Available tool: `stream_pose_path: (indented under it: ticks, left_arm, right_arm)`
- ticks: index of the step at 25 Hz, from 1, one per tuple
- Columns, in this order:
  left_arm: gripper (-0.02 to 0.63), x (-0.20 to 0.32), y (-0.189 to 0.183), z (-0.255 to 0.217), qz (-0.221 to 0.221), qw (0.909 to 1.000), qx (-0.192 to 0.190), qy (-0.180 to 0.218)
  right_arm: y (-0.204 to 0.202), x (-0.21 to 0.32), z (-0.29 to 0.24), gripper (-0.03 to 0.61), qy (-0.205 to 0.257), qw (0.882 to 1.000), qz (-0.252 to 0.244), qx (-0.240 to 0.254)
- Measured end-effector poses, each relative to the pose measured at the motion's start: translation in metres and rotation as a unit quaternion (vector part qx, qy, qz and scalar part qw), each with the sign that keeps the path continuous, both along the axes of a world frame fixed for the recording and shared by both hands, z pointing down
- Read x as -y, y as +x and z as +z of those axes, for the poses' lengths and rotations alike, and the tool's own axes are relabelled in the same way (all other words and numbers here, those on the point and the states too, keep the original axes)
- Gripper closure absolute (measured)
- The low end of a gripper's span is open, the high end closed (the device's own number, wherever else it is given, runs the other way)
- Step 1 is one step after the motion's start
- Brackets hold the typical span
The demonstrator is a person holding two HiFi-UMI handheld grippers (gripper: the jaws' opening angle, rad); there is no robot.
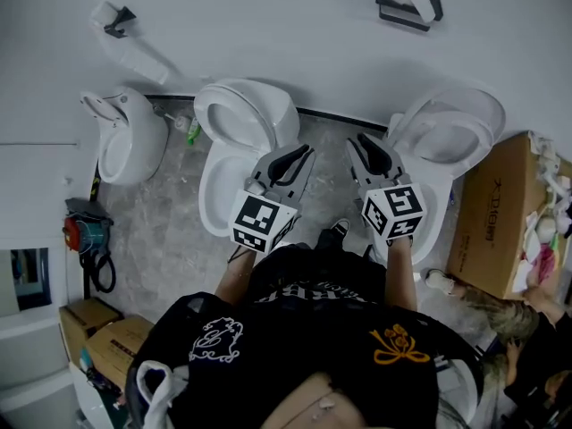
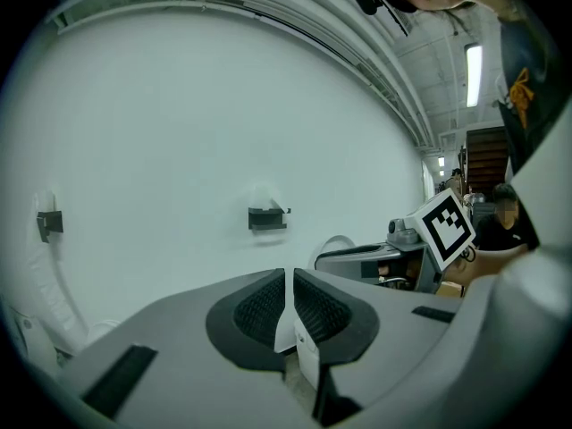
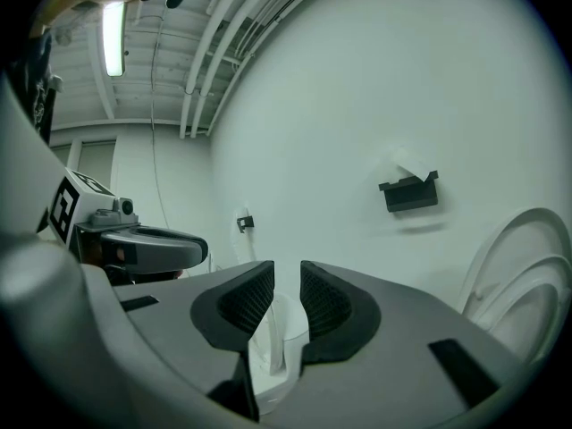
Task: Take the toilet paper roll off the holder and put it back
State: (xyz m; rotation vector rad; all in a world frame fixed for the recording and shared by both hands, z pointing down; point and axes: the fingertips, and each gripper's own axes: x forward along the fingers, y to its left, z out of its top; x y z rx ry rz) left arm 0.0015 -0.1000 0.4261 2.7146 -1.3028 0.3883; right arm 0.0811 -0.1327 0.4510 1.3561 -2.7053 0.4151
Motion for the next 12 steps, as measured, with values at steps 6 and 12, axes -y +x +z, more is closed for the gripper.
stream_pose_path:
  ticks: [6, 12]
  left_arm:
    - [0.577, -0.035, -0.041, -0.002, -0.022, 0.9997, -0.007, -0.006]
    - [0.577, -0.078, -0.072, 0.002, -0.034, 0.9993, -0.018, -0.007]
  right_arm:
    - [-0.045, -0.039, 0.000, 0.495, -0.014, 1.000, -0.023, 0.006]
    - [-0.077, -0.083, 0.002, 0.537, -0.022, 1.000, -0.021, 0.002]
